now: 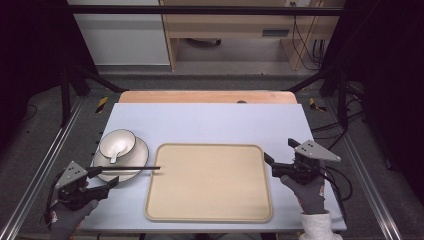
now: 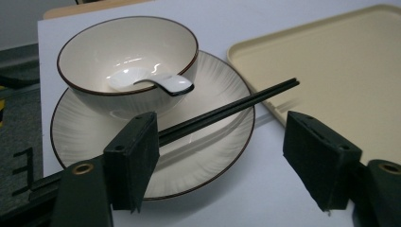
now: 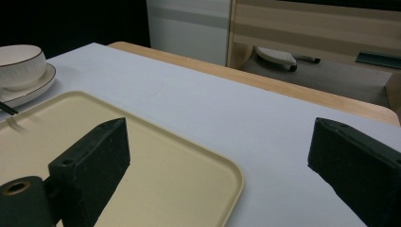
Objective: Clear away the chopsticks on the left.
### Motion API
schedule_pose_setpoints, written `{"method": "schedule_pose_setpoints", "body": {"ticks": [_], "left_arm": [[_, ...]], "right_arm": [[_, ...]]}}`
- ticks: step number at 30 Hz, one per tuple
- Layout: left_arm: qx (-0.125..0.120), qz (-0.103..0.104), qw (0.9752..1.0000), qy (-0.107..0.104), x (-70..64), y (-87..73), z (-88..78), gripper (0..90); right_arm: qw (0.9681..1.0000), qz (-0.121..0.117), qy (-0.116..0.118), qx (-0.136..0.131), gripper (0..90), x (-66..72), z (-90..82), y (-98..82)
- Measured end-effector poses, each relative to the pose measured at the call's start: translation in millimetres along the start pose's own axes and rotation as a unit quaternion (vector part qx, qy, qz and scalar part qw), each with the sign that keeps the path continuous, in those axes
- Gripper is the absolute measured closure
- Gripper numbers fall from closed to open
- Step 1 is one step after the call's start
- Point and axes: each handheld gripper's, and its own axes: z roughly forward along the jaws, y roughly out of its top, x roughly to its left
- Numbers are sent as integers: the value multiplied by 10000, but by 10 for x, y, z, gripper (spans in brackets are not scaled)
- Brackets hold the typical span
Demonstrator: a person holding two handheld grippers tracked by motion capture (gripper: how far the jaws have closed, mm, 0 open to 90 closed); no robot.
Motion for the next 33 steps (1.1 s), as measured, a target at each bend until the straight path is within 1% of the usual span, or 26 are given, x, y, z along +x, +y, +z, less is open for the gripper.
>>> {"method": "schedule_pose_setpoints", "body": {"ticks": [2, 5, 6, 9, 10, 11, 12, 14, 15, 20, 21, 24, 25, 28, 30, 31, 33], "left_arm": [[97, 52, 9999, 47, 38, -19, 58, 282], [258, 153, 9995, 79, 75, -39, 176, 313], [267, 184, 9994, 105, 76, -40, 205, 330], [371, 375, 9984, 195, 87, -34, 312, 362], [371, 375, 9984, 195, 87, -34, 312, 374], [400, 414, 9981, 215, 100, -30, 350, 374], [402, 398, 9981, 224, 101, -33, 372, 400], [474, 452, 9976, 241, 113, -33, 418, 410], [505, 486, 9972, 271, 119, -39, 454, 435], [587, 532, 9965, 281, 122, -45, 502, 482], [656, 569, 9958, 276, 117, -50, 512, 493], [703, 562, 9955, 291, 116, -55, 521, 510], [757, 573, 9951, 261, 114, -55, 522, 545], [763, 571, 9952, 233, 112, -52, 520, 600], [769, 576, 9951, 224, 108, -51, 518, 614], [783, 584, 9951, 172, 101, -48, 512, 654], [815, 621, 9946, 143, 89, -45, 508, 684]], "right_arm": [[10000, -2, -8, 5, 64, 1, 2, -1], [10000, -9, -18, 39, 64, 1, 13, -4], [10000, -12, -14, 68, 63, 1, 18, -6], [10000, -19, -12, 78, 64, 5, 27, -10], [10000, -19, -12, 78, 64, 5, 27, -10], [10000, -20, -7, 94, 63, 7, 29, -11], [9999, -26, -16, 105, 63, 7, 35, -12], [9999, -5, -13, 109, 63, 9, 34, -12], [9999, -12, -23, 101, 63, 5, 33, -11], [10000, -2, -37, 89, 63, -3, 26, -8], [9999, -8, -43, 94, 63, -2, 26, -9], [9999, -4, -44, 96, 63, -2, 26, -9], [9999, 1, -42, 97, 61, -3, 29, -10], [9999, 7, -51, 97, 58, -6, 28, -10], [9999, 12, -45, 97, 57, -7, 27, -9], [9999, 47, -36, 89, 54, -7, 24, -7], [9999, 48, -37, 85, 52, -9, 22, -5]]}}
